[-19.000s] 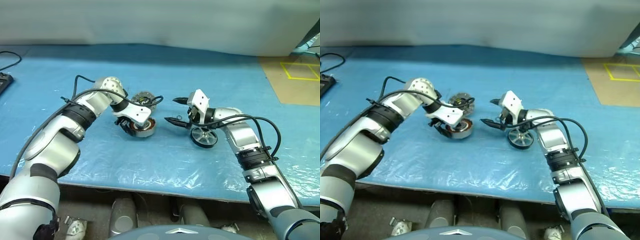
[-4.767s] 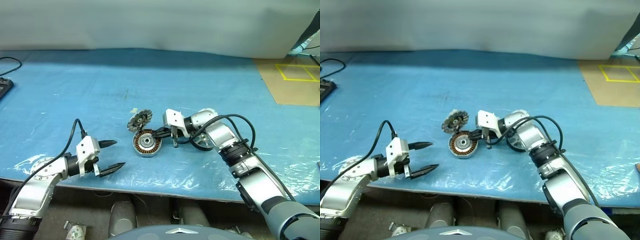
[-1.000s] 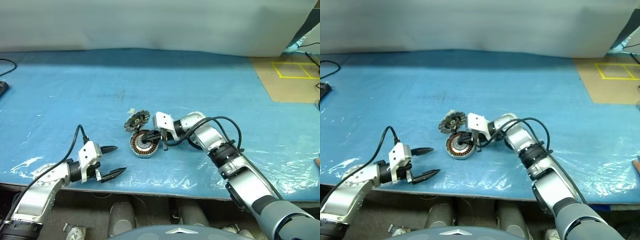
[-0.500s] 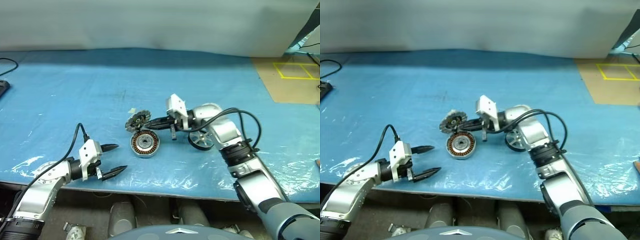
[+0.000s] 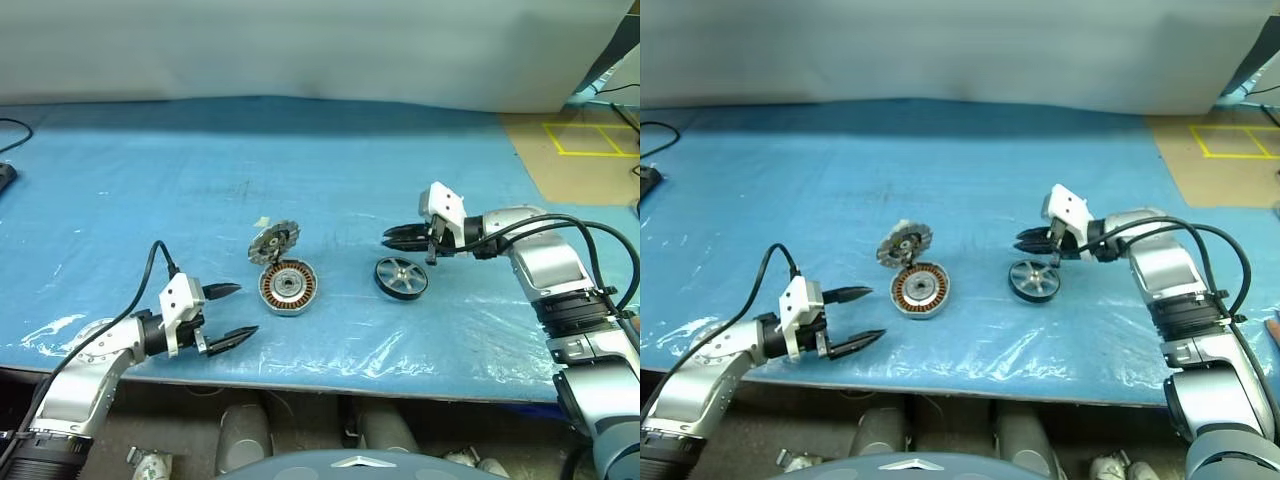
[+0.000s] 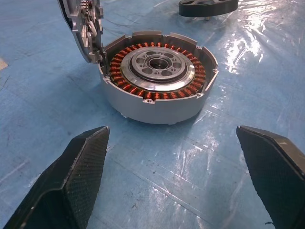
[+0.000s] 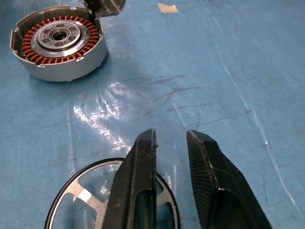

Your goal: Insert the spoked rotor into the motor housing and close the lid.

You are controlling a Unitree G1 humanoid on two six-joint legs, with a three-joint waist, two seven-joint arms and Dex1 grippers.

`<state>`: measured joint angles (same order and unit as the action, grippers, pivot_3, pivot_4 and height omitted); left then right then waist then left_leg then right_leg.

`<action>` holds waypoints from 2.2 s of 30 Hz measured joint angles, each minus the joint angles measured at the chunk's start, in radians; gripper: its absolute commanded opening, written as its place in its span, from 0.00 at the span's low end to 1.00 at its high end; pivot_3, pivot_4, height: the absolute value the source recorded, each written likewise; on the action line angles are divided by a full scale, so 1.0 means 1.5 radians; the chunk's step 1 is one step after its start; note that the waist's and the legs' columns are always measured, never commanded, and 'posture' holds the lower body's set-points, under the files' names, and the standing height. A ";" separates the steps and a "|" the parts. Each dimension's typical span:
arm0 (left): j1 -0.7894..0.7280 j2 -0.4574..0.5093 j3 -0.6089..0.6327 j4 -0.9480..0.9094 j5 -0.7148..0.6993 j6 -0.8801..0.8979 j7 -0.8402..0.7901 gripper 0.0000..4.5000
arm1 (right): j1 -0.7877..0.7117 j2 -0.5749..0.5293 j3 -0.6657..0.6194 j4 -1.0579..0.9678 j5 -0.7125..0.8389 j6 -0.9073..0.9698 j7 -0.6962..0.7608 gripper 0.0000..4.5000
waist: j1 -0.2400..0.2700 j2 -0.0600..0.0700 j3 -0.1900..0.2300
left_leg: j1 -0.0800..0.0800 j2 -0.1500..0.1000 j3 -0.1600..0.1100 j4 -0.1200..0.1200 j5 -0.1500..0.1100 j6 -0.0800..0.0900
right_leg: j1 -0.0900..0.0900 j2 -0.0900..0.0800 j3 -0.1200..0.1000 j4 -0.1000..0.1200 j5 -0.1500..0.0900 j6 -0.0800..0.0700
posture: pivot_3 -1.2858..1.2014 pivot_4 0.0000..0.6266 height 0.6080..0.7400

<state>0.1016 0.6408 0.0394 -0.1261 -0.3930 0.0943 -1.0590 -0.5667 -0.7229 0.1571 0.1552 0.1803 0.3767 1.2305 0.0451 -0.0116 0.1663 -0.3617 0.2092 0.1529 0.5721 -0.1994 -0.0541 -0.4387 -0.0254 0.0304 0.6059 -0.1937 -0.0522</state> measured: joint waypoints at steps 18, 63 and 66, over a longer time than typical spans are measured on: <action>0.011 -0.016 -0.004 0.002 0.016 -0.014 0.011 1.00 | 0.058 -0.090 -0.021 -0.056 0.024 0.028 0.025 0.55 | 0.002 0.000 0.000 | 0.000 0.000 0.000 0.000 0.000 0.000 | 0.000 0.000 0.000 0.000 0.000 0.001 | 0.52 0.24 1.00; 0.010 -0.023 -0.004 0.011 0.031 -0.022 0.019 1.00 | 0.032 -0.004 -0.011 -0.040 0.022 0.015 0.002 0.55 | 0.003 0.000 0.000 | 0.000 0.000 0.000 0.001 0.000 0.000 | 0.000 0.000 0.000 0.000 0.000 0.000 | 0.52 0.24 1.00; 0.013 -0.023 -0.004 0.010 0.031 -0.022 0.019 1.00 | 0.032 0.016 -0.011 -0.040 0.027 0.014 0.001 0.55 | 0.002 0.000 0.000 | 0.000 0.000 0.000 0.001 0.000 0.000 | 0.000 0.000 0.000 0.000 0.000 0.000 | 0.52 0.24 1.00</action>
<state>0.1208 0.6061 0.0339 -0.1104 -0.3462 0.0615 -1.0303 -0.5180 -0.6994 0.1398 0.0952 0.2207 0.3974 1.2319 0.0485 -0.0115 0.1663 -0.3617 0.2092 0.1527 0.5730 -0.1994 -0.0540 -0.4382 -0.0257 0.0301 0.6062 -0.1940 -0.0516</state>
